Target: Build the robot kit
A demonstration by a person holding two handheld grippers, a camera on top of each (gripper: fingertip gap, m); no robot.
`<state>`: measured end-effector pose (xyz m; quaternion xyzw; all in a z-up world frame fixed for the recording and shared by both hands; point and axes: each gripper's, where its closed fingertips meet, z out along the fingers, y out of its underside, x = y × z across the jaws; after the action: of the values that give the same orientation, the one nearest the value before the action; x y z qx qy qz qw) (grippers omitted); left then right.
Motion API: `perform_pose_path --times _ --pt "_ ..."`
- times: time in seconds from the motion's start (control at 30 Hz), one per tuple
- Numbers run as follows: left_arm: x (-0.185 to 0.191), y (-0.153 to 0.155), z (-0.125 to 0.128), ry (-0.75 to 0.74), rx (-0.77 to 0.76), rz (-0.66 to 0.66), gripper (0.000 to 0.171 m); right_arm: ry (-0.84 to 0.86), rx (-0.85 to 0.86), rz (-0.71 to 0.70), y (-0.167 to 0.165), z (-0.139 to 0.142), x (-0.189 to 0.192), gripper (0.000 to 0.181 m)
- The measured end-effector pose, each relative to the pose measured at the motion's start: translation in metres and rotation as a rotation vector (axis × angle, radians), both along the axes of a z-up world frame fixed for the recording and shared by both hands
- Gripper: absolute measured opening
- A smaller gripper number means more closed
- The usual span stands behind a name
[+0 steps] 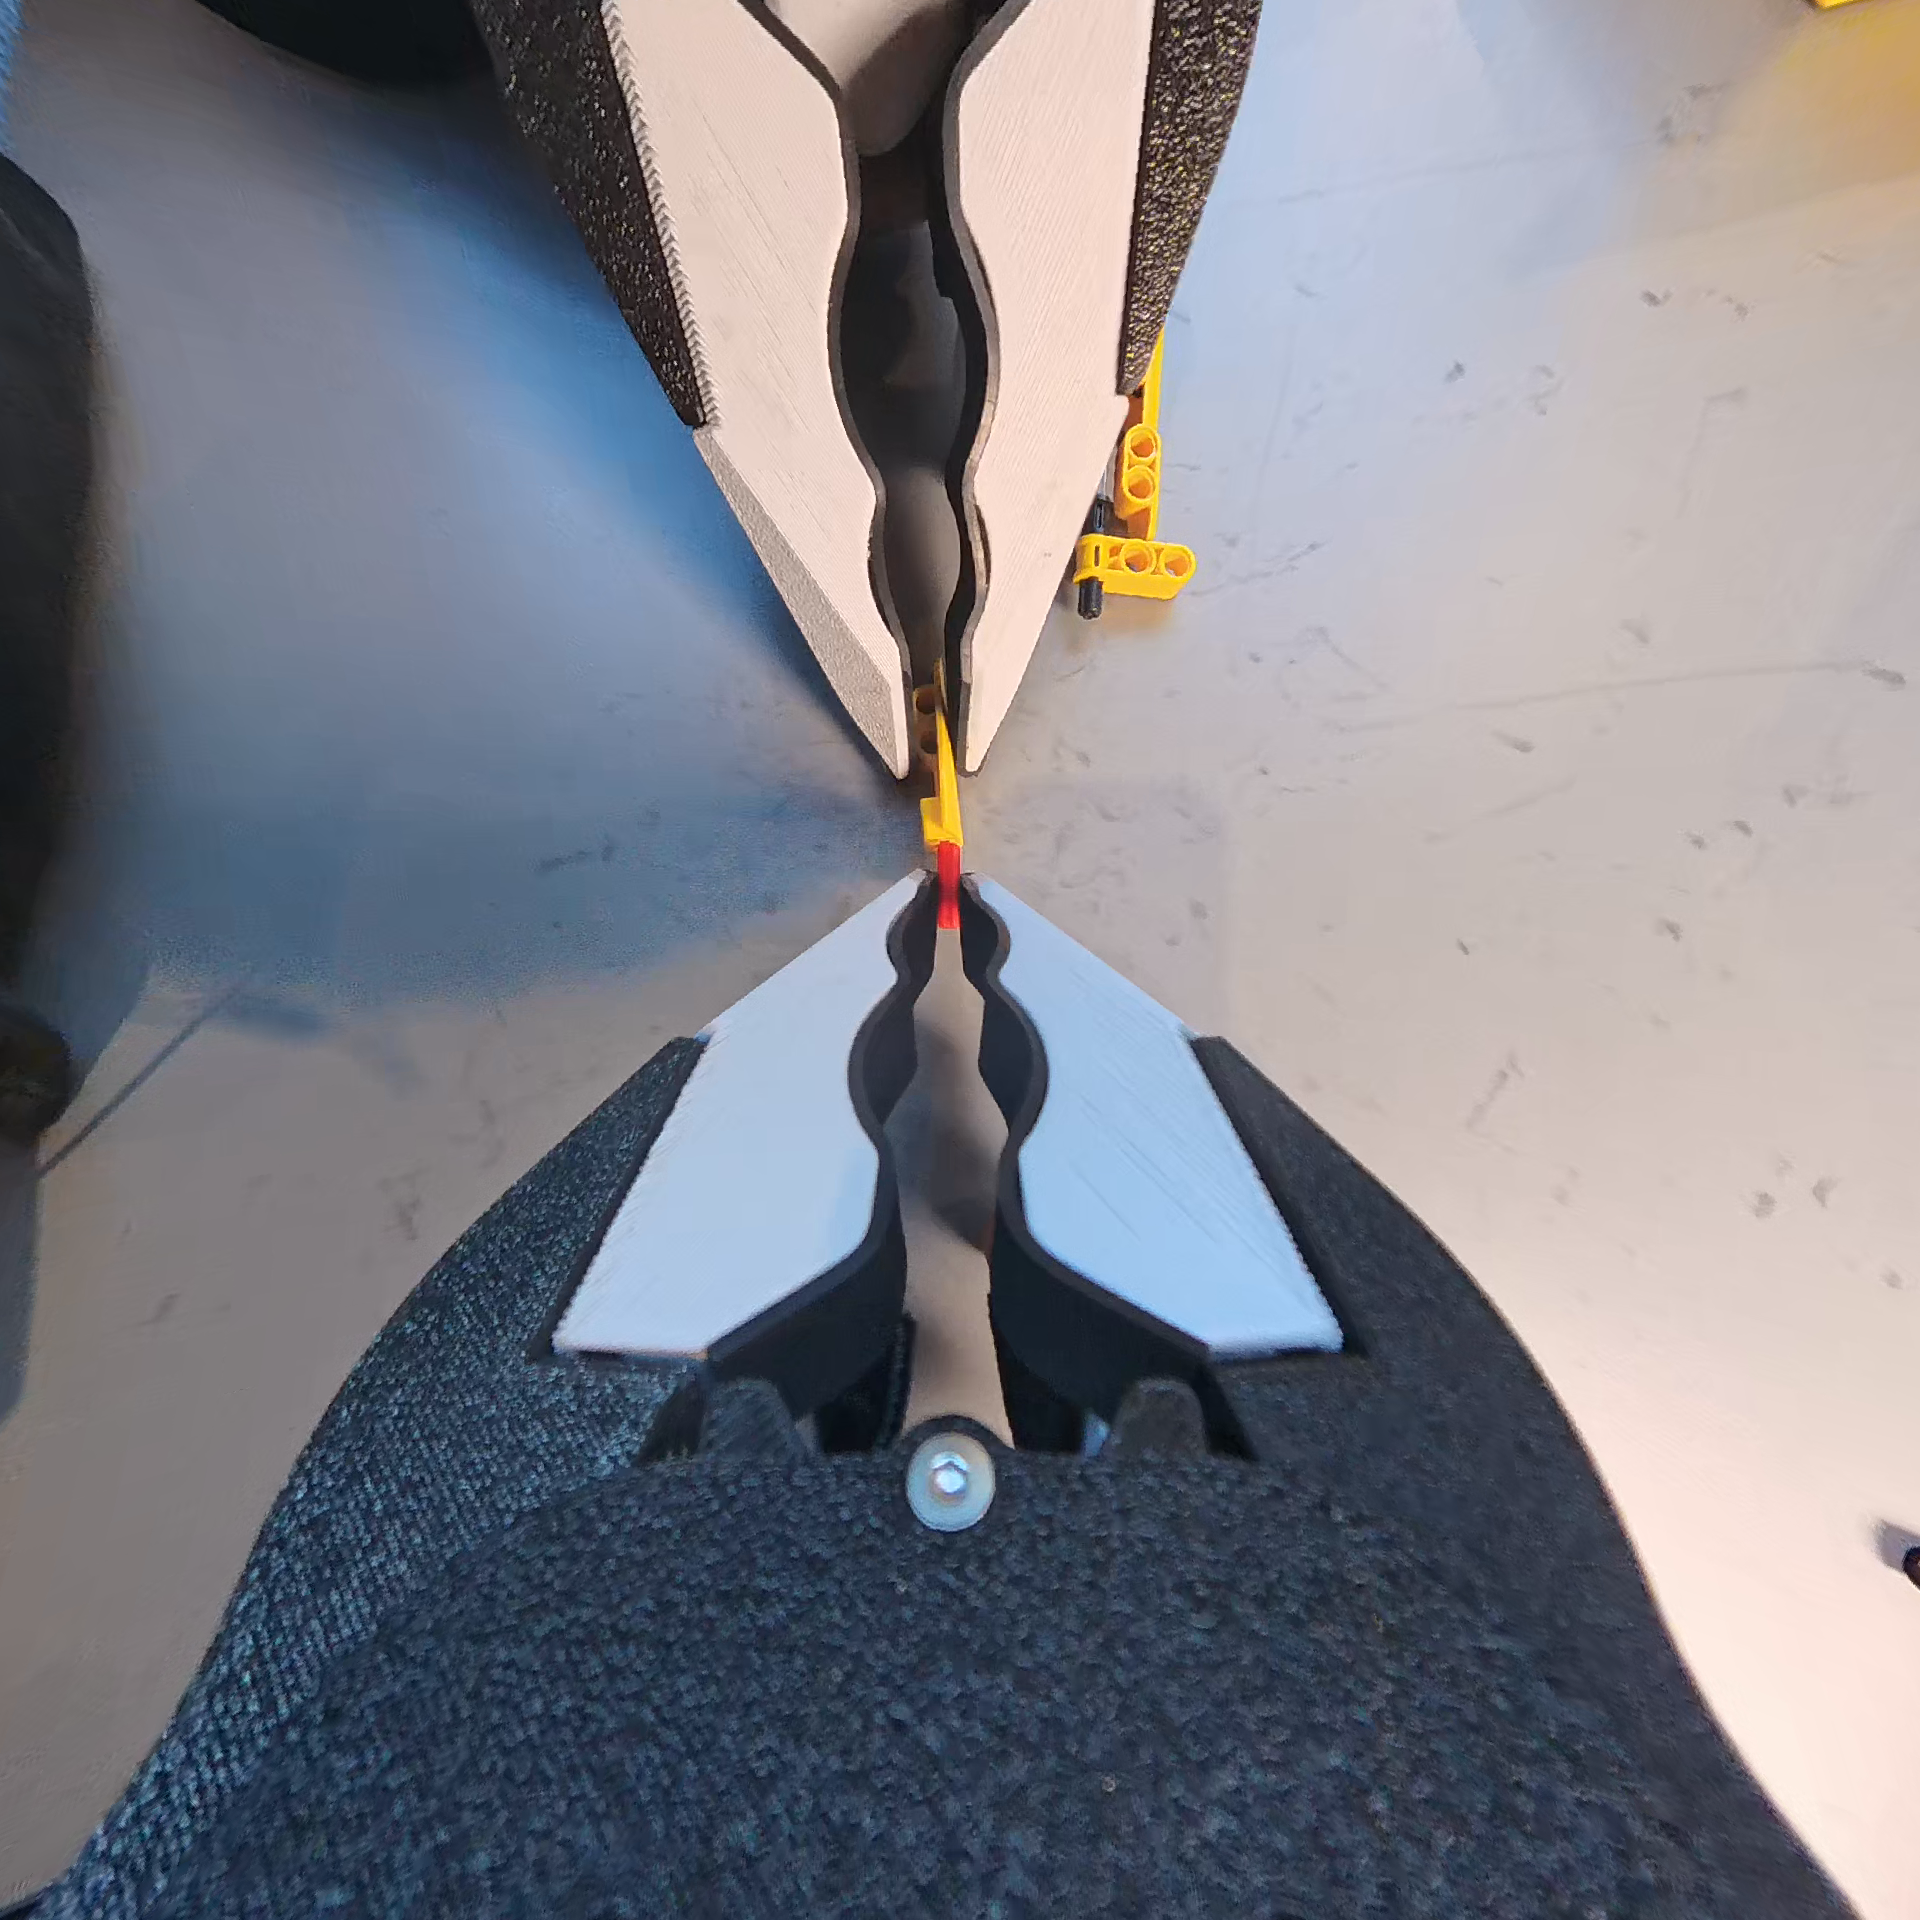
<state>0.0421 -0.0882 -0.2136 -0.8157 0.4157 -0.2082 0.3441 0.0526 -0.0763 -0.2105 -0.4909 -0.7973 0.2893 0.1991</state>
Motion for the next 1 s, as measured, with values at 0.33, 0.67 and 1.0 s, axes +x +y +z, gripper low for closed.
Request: perform_pose_path --times 0.33,0.67,1.0 --pt "0.003 0.002 0.009 -0.015 0.076 -0.043 0.006 0.01 -0.028 -0.001 0.0 0.002 0.004 0.003" --pt "0.005 0.002 0.012 -0.028 0.093 -0.056 0.006 0.037 -0.065 -0.013 0.0 0.01 0.007 0.003" --pt "0.005 0.001 0.008 0.009 0.11 -0.064 0.006 0.035 -0.09 -0.02 -0.001 0.009 0.005 0.003"
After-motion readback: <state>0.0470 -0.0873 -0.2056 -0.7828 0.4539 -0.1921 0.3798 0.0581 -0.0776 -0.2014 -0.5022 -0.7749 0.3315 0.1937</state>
